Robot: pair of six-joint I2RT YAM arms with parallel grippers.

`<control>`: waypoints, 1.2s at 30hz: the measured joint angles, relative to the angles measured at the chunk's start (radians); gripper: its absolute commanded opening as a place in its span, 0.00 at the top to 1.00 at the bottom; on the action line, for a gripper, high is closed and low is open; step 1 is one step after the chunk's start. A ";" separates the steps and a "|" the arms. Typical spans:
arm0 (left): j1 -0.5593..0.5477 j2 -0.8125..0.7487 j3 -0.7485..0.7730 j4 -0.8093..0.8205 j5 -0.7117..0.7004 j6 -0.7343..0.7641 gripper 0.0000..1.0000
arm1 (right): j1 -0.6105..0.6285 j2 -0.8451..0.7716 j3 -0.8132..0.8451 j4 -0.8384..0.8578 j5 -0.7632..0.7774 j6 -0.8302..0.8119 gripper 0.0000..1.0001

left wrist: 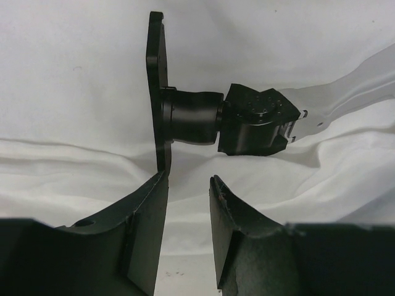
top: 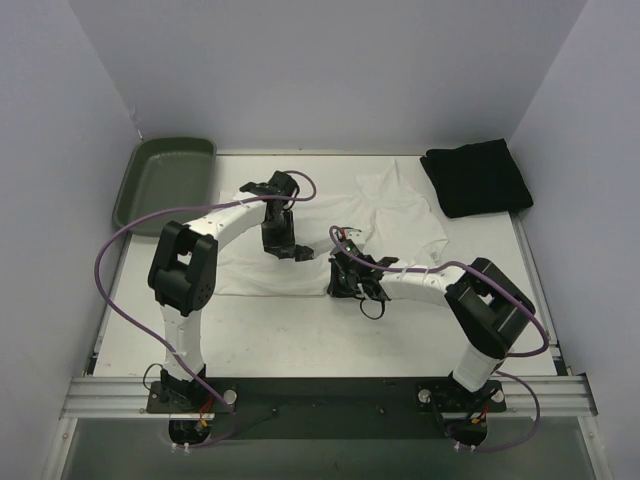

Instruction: Fold and stack the t-shirts

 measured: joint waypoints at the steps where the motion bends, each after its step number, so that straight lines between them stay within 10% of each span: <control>1: 0.000 0.000 0.000 -0.001 0.000 0.000 0.57 | -0.002 0.000 -0.001 0.002 -0.002 0.001 1.00; 12: 0.000 0.001 -0.027 -0.004 -0.001 0.000 0.57 | -0.004 0.000 -0.010 0.024 -0.010 0.008 1.00; 27: 0.000 0.003 -0.078 0.001 -0.002 0.000 1.00 | -0.006 0.000 -0.016 0.034 -0.013 0.017 1.00; 36: 0.005 0.003 -0.090 0.003 -0.009 0.000 1.00 | -0.006 -0.006 -0.028 0.049 -0.013 0.019 1.00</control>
